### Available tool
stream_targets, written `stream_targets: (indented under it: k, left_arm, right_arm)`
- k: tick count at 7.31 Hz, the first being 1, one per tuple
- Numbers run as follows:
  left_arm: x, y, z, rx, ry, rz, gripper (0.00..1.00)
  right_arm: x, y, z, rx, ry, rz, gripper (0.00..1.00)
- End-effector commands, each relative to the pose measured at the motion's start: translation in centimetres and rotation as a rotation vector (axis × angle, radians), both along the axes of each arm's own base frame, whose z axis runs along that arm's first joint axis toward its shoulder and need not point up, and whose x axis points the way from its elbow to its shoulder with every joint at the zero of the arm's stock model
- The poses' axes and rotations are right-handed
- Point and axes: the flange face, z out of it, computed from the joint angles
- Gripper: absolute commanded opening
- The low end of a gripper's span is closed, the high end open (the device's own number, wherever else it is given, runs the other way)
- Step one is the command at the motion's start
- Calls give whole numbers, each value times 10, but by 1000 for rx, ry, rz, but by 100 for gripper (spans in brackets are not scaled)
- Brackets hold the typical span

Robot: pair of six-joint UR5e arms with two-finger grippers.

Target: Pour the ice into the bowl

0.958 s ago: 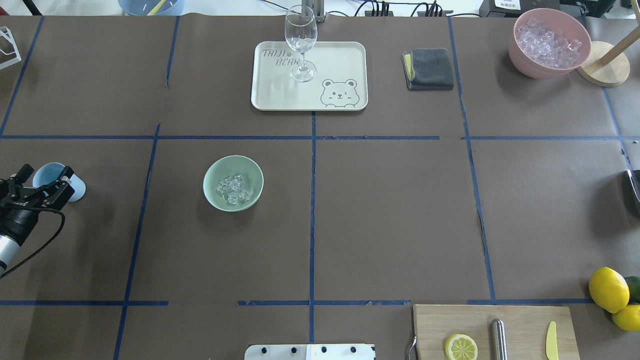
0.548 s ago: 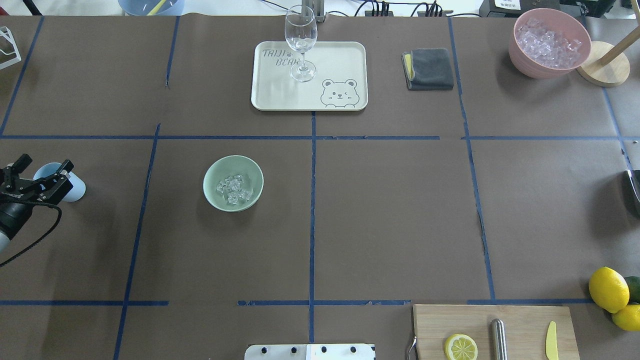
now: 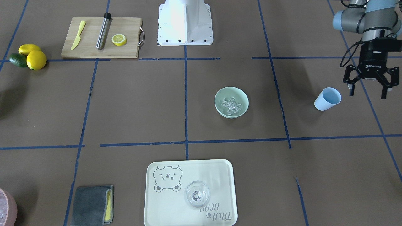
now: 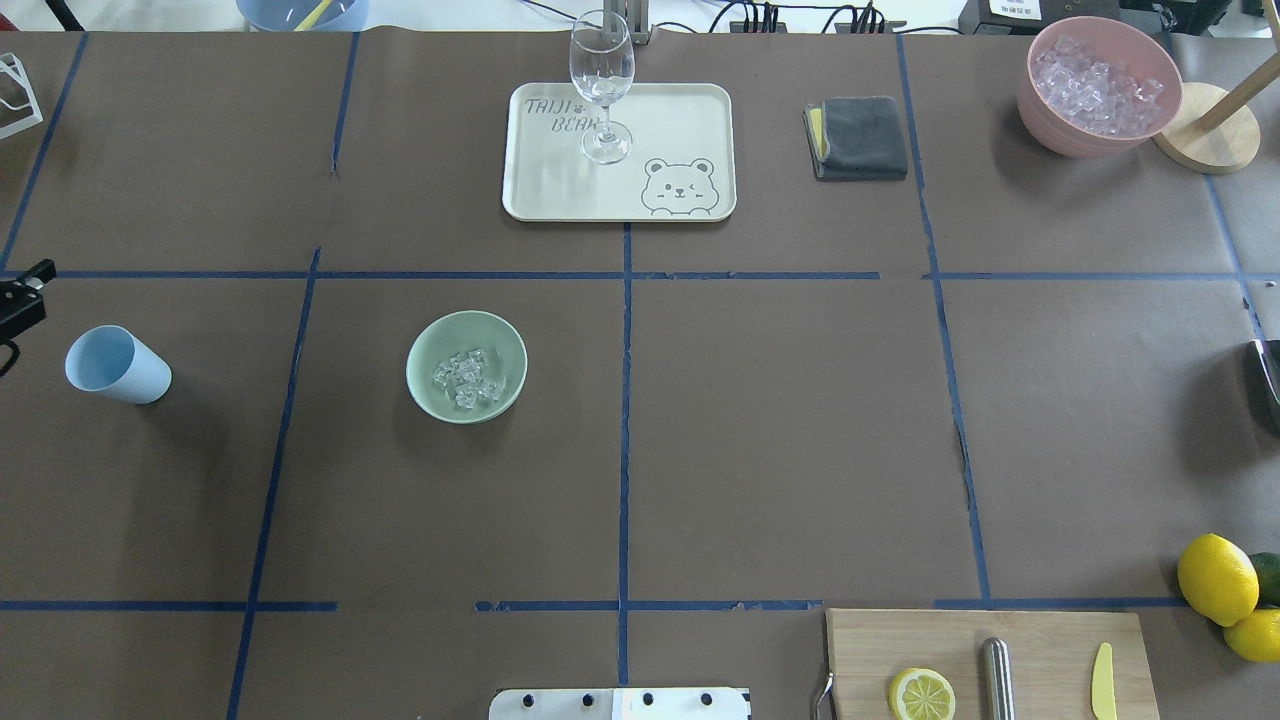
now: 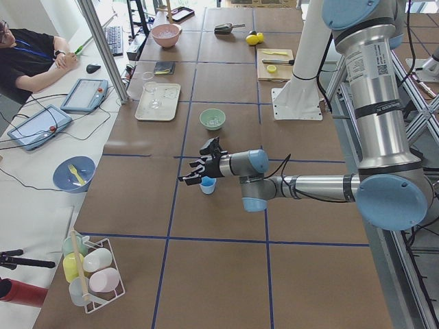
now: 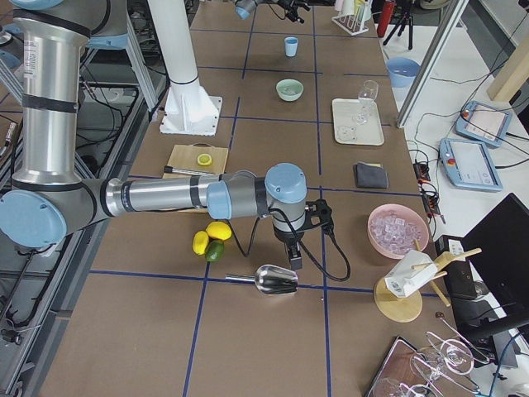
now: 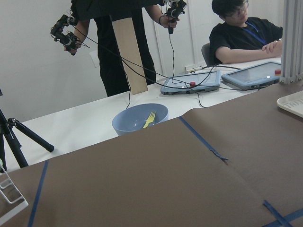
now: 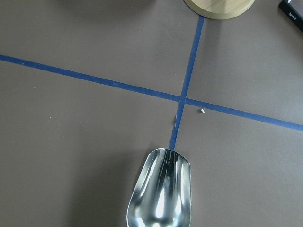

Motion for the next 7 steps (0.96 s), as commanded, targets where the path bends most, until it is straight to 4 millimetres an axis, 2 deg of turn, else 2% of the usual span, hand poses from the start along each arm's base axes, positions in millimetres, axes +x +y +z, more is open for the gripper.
stream_targets:
  k: [1,2,3,4,5,6,7]
  left_arm:
    - [-97,-27,2,-90,-213,116,100]
    - [-137,-50,-9,-157,-293,150,100]
    - [-188,-62,-6,-263,-317,159,100]
    - [-220,-75,-3,-433,-232,192,100]
    - [-225,-77,19,-633,-195,214,100]
    - [-223,-88,32,-842,-128,258,100]
    - [-216,-77,45,-949,14,341,100]
  right_arm:
    - [0,-2,-8,3,-7,12,100]
    - [-1,-3,-12,11,-7,13,100]
    - [-1,-4,-21,24,-10,18,100]
    - [-3,-5,-38,44,-30,25,100]
    - [-7,-7,-49,79,-83,10,100]
    - [-19,-8,-58,134,-133,-22,100]
    - [-44,-11,-65,165,-153,-73,100]
